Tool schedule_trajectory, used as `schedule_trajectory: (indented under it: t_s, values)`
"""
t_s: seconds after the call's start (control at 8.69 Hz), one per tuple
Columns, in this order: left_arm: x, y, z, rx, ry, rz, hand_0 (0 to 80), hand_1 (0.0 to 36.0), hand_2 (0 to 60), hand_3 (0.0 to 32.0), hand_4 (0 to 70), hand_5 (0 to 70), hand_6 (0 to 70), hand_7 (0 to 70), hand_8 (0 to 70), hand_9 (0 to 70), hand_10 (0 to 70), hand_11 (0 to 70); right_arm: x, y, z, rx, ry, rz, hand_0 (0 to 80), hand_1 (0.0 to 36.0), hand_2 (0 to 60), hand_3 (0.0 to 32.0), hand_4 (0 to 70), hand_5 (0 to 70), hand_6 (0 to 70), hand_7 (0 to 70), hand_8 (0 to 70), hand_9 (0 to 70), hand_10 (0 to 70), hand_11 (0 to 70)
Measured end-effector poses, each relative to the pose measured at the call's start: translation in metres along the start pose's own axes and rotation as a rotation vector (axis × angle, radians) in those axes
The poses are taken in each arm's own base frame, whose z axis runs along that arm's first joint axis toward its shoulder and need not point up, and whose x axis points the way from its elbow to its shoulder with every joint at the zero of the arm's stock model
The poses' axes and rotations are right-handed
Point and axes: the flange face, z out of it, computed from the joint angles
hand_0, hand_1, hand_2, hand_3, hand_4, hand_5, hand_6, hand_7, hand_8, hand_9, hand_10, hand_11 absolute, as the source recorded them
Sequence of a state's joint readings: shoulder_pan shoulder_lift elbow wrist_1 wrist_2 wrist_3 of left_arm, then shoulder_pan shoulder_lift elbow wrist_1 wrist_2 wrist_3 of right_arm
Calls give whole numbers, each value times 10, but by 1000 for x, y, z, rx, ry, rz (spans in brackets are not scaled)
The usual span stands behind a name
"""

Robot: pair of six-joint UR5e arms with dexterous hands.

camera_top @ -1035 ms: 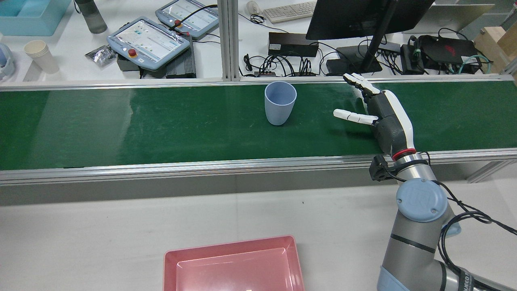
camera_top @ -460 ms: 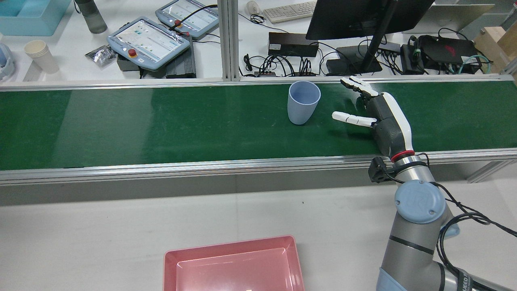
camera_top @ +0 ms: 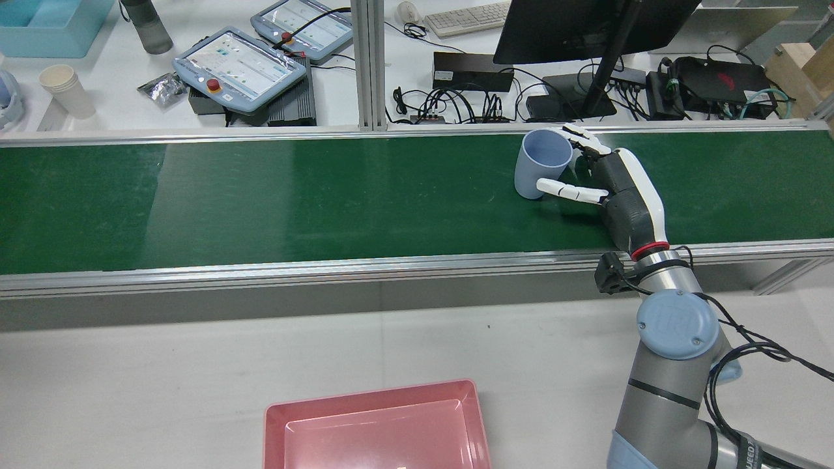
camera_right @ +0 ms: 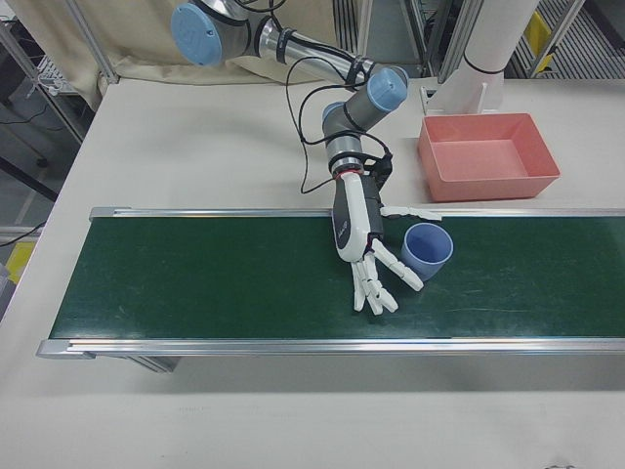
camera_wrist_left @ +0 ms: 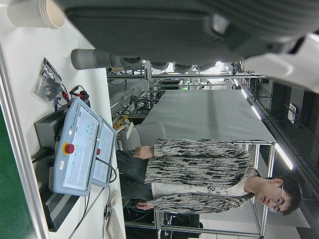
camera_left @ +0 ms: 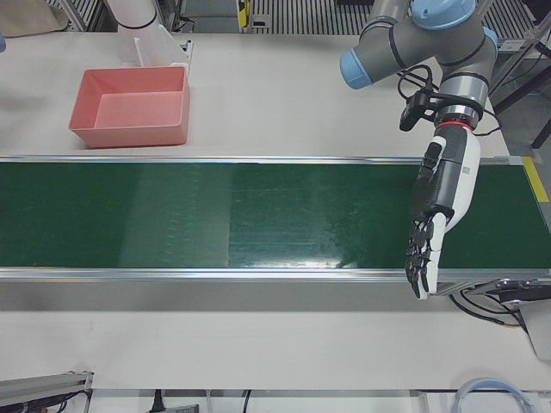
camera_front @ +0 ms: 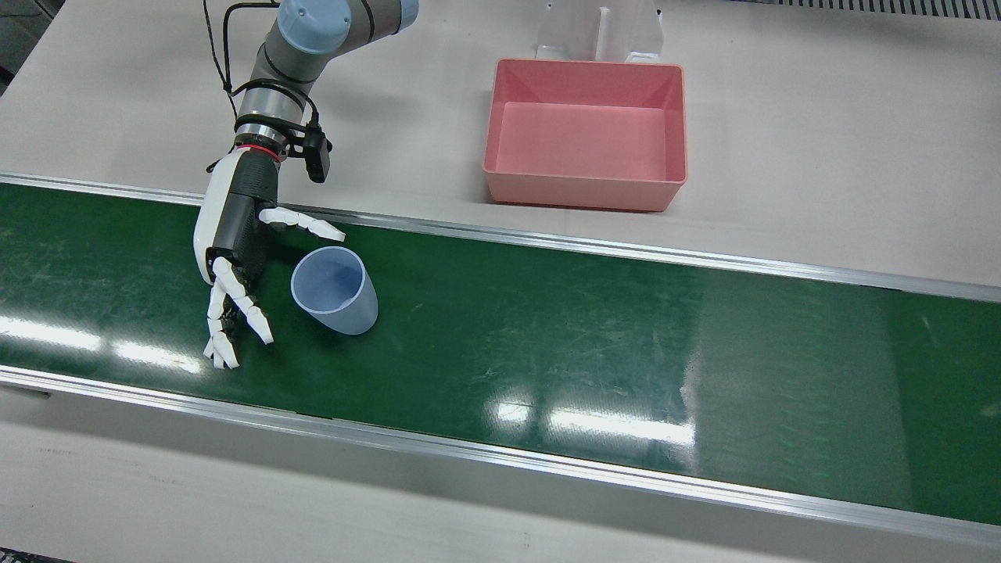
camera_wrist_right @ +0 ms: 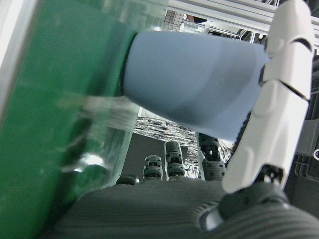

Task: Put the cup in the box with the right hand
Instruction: 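Close the right hand fingers around the blue-grey cup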

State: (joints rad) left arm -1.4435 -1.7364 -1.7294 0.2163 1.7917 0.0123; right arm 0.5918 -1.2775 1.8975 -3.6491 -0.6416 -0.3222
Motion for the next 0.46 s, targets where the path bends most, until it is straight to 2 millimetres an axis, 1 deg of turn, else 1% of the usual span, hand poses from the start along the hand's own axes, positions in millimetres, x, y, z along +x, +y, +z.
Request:
schedule_trajectory:
  t_s: [0.12, 0.23, 0.35, 0.46]
  values:
    - [0, 0, 0, 0, 0, 0, 0, 0, 0, 0, 0, 0, 0, 0, 0, 0, 0, 0, 0, 0, 0, 0, -1, 0, 488, 173, 126, 0, 127, 44, 60, 260, 58, 117, 0, 0]
    - [0, 0, 0, 0, 0, 0, 0, 0, 0, 0, 0, 0, 0, 0, 0, 0, 0, 0, -2, -1, 1, 1, -4, 0, 496, 212, 242, 0, 125, 56, 87, 338, 84, 166, 4, 17]
    - [0, 0, 0, 0, 0, 0, 0, 0, 0, 0, 0, 0, 0, 0, 0, 0, 0, 0, -5, -2, 2, 6, -12, -3, 483, 356, 600, 0, 142, 89, 162, 669, 165, 336, 56, 106]
    - [0, 0, 0, 1, 0, 0, 0, 0, 0, 0, 0, 0, 0, 0, 0, 0, 0, 0, -8, -4, 2, 13, -19, -11, 475, 360, 600, 0, 297, 111, 263, 700, 283, 514, 152, 244]
